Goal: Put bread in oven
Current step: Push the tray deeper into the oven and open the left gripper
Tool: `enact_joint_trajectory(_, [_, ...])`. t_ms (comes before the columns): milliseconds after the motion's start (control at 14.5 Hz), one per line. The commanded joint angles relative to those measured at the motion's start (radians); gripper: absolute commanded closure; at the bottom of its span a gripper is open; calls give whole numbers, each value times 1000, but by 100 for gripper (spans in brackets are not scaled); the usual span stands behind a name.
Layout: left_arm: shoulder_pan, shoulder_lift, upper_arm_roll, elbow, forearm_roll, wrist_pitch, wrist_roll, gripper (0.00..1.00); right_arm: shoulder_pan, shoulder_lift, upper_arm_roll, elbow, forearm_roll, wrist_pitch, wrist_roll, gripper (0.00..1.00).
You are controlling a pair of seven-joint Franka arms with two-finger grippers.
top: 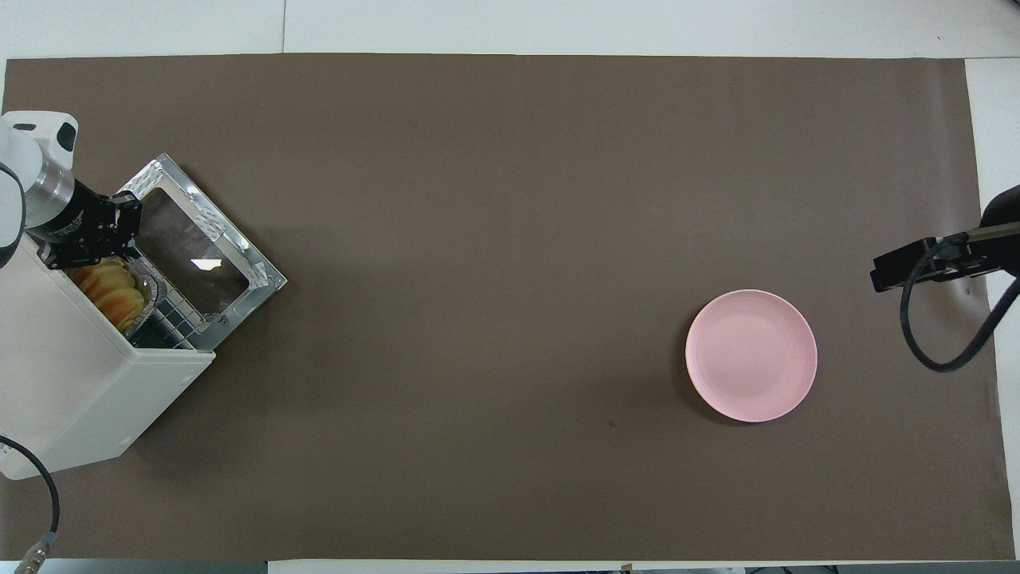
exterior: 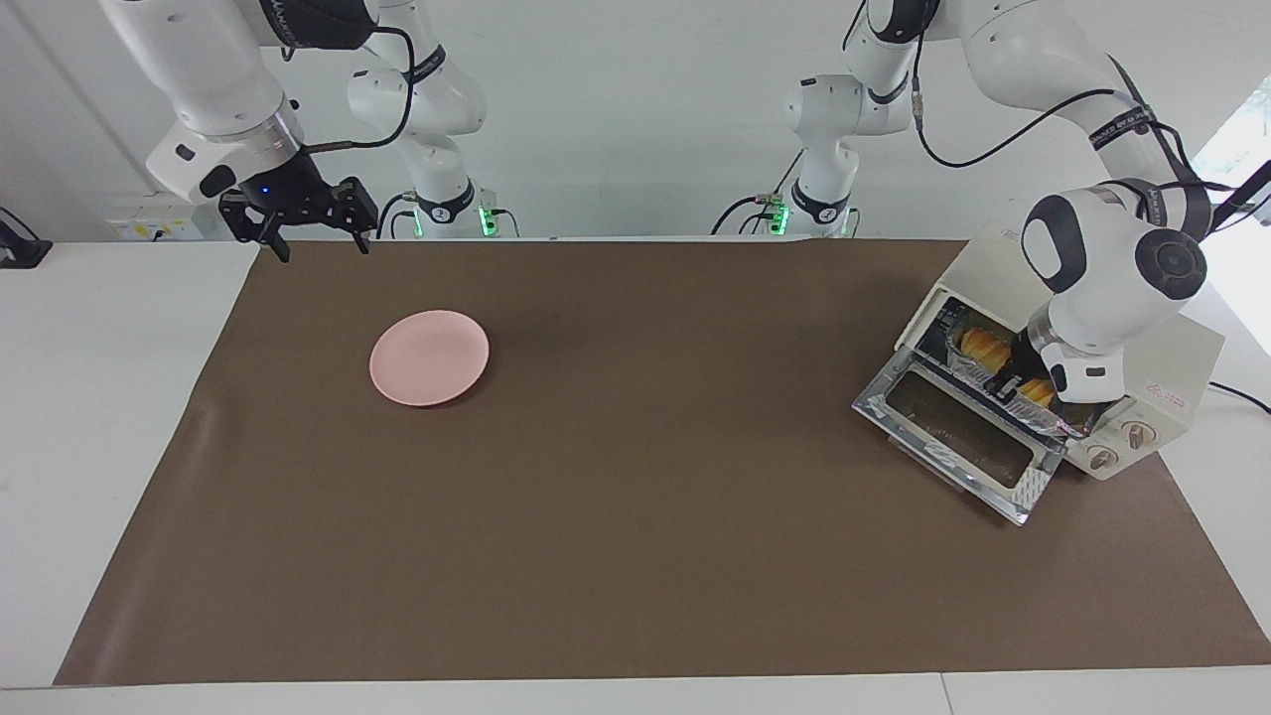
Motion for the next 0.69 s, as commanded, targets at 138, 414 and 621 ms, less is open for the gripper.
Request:
enact_joint_trajectory(138, [2,-40,-6,-46,20,43,3,25,-17,-13,12,-11,6,-10,16,0])
enact_joint_trajectory(414, [-2,-23,-4,12,20,100,5,5,-17,-13,12,-11,6,-10,16,0])
enact_joint_trajectory(621, [-13,0,-7,96,20,79,6,0,-17,-13,12,-11,6,-10,16,0])
